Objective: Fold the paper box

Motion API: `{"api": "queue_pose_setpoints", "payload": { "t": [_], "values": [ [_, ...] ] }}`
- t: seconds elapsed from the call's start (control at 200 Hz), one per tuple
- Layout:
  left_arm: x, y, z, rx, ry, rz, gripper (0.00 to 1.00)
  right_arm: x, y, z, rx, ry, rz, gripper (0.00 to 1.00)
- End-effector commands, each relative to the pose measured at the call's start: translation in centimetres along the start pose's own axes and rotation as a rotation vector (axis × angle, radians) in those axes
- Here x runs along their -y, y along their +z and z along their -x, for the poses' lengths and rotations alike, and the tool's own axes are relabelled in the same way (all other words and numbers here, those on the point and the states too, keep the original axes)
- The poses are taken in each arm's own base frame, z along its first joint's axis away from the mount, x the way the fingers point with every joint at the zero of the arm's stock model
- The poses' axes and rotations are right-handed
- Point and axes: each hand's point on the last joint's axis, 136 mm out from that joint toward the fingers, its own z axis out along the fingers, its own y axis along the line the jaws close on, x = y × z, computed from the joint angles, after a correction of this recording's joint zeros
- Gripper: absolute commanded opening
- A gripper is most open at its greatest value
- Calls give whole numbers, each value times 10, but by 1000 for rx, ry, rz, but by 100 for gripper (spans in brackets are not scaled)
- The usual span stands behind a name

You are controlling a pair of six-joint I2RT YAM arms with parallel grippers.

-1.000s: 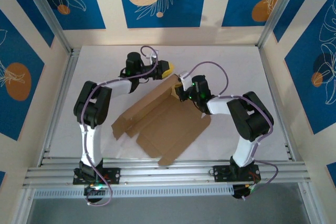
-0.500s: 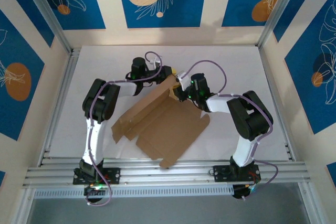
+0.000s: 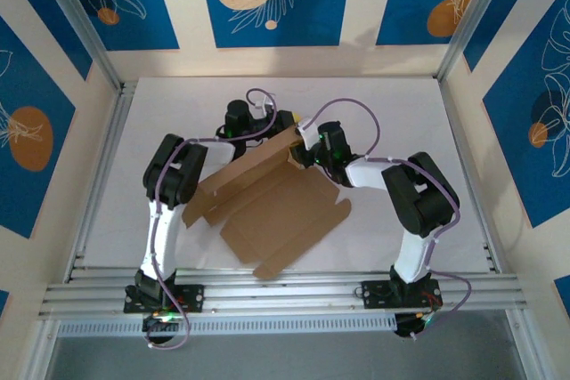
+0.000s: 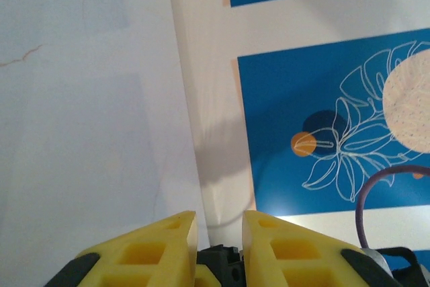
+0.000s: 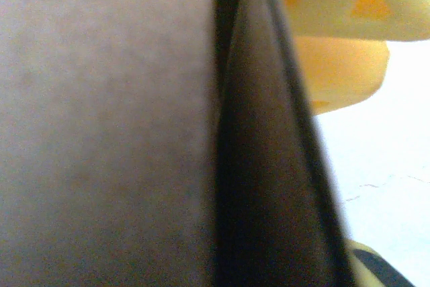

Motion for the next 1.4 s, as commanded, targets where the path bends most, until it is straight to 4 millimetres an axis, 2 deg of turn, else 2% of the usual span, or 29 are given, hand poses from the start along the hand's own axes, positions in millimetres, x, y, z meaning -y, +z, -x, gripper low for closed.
{"api": "queue_pose_setpoints", "payload": {
  "t": [0.0,0.11,0.27,0.53,0.76,0.88,0.96,0.995,1.065,1.12,1.291,1.391],
  "values": [
    [5,30,-66,-160,-21,-63,23,2,16,-43,-164,35,-70,25],
    [11,31,-76,-160,-35,-80,22,7,22,-45,-193,48,-111,22],
    [9,34,-83,-155,-74,-110,21,1,25,-44,-188,30,-118,28],
    [20,36,-92,-131,-82,-133,19,23,26,-43,-206,77,-265,3],
    [24,33,-91,-103,-83,-131,20,22,32,-43,-226,29,-321,1],
    [22,32,-91,-91,-80,-115,19,34,25,-42,-212,18,-397,0],
    [22,31,-90,-84,-81,-113,20,33,27,-44,-225,37,-368,0],
    [22,31,-88,-81,-81,-112,20,31,28,-44,-229,46,-347,4],
    [19,28,-83,-67,-84,-101,23,29,27,-43,-223,62,-326,22],
    [16,21,-75,-42,-90,-93,24,28,23,-40,-199,82,-294,30],
    [21,-9,-40,35,-77,-79,23,30,3,-32,-116,147,-201,43],
    [29,-23,-24,62,-47,-61,24,26,-4,-28,-84,166,-124,47]
  ]
}}
